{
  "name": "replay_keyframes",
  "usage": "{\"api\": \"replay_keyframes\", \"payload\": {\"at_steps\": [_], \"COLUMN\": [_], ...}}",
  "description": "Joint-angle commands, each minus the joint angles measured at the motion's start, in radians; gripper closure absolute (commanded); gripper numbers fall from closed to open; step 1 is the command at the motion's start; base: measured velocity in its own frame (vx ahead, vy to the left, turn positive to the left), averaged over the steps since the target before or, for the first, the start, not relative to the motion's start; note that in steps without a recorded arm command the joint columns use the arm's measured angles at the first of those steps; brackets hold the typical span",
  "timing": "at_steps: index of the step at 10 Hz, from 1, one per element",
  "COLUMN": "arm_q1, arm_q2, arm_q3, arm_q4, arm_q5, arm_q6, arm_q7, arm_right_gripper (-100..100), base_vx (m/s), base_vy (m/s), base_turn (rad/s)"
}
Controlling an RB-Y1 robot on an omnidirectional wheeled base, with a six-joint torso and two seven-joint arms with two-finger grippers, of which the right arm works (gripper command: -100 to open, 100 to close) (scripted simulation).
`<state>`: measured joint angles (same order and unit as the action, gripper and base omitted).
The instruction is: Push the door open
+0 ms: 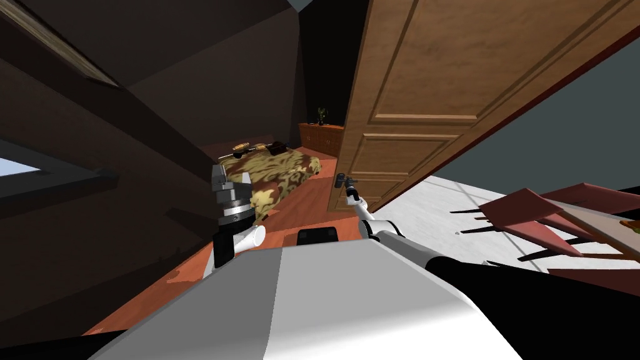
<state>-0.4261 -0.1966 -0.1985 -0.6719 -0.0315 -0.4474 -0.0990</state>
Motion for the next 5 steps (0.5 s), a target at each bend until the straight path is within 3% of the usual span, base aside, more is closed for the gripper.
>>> {"api": "replay_keyframes", "payload": {"at_steps": [1, 2, 3, 5], "arm_q1": [0.002, 0.003, 0.004, 0.006], "arm_q2": [-0.003, -0.006, -0.014, -0.021], "arm_q3": [-0.013, -0.007, -0.025, -0.043], "arm_q4": [-0.01, -0.001, -0.001, 0.001], "arm_q5": [-0.004, -0.002, -0.008, -0.014], "arm_q6": [0.0, -0.002, -0.003, -0.004], "arm_q7": [0.006, 0.001, 0.006, 0.013], "arm_right_gripper": [100, 100, 100, 100], "base_vx": [0.165, 0.07, 0.129, 0.197], "base_vy": [0.113, 0.043, 0.056, 0.086], "base_turn": [-0.052, -0.041, -0.066, -0.062]}}
